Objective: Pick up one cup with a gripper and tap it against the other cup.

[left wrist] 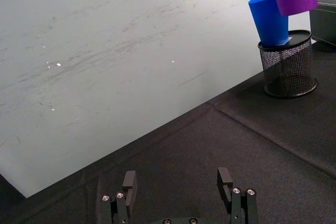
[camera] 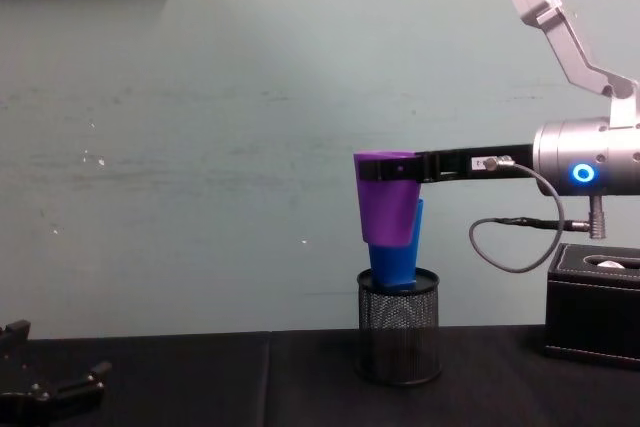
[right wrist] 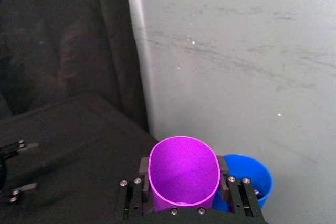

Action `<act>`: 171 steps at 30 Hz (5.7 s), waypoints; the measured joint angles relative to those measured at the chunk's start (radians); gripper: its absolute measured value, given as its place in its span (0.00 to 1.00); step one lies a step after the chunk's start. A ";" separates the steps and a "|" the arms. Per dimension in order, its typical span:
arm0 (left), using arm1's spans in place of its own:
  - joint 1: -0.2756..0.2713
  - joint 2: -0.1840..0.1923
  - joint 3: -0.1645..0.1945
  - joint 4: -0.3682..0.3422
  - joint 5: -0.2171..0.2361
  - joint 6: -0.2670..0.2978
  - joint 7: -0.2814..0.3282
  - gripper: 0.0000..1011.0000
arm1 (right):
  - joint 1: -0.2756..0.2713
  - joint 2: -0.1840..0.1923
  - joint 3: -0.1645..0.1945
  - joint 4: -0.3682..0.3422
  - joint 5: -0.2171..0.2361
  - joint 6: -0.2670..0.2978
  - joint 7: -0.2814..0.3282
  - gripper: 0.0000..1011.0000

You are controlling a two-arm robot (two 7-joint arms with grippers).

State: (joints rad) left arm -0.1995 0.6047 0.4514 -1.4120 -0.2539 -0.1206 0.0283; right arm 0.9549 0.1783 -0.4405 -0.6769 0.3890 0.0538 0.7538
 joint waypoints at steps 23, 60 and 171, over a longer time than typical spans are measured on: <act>0.000 0.000 0.000 0.000 0.000 0.000 0.000 0.99 | -0.246 0.183 -0.029 -0.535 0.069 0.186 -0.062 0.72; 0.000 0.000 0.000 0.000 0.000 0.000 0.000 0.99 | -0.326 0.254 -0.061 -0.696 0.103 0.233 -0.115 0.72; 0.000 0.000 0.000 0.000 0.000 0.000 0.000 0.99 | -0.560 0.243 -0.063 -0.505 0.030 -0.144 -0.100 0.72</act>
State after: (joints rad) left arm -0.1995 0.6047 0.4513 -1.4120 -0.2539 -0.1205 0.0283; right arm 0.3950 0.4211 -0.5034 -1.1823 0.4186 -0.0903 0.6538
